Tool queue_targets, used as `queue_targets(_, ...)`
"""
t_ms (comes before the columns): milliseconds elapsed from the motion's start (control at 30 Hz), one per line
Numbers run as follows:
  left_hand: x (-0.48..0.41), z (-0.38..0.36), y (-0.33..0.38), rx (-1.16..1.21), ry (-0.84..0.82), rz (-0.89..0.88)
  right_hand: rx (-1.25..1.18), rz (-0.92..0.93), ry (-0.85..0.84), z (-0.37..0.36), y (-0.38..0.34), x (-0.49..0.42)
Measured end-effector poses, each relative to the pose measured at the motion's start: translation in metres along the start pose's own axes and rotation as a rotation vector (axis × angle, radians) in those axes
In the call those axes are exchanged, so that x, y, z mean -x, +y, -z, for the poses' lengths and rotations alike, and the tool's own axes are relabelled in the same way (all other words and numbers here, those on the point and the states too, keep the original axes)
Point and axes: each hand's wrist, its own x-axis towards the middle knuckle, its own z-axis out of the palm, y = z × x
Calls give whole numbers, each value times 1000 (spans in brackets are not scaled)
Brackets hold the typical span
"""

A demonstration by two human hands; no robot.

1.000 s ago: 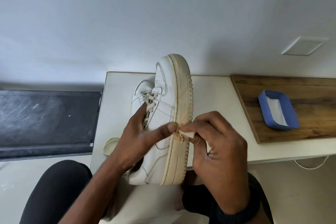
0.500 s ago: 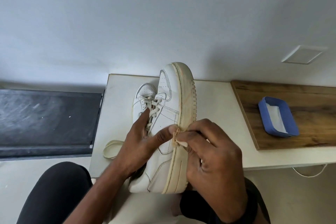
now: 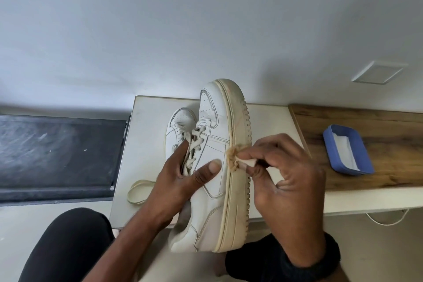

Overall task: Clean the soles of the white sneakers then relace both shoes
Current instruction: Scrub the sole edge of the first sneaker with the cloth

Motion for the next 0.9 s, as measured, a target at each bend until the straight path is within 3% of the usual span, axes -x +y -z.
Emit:
queue_targets(167, -2, -1, 1, -102, -165, -63, 69, 53, -88, 1, -3, 11)
queue_targets(333, -4, -4, 2, -145, -120, -106, 88, 76, -147, 4, 4, 5)
queue_targets(567, -4, -2, 4, -155, -124, -108, 163, 27, 37, 8, 10, -18)
queue_targets(900, -6, 2, 10, -204, -108, -93, 166, 140, -132, -2, -8, 9)
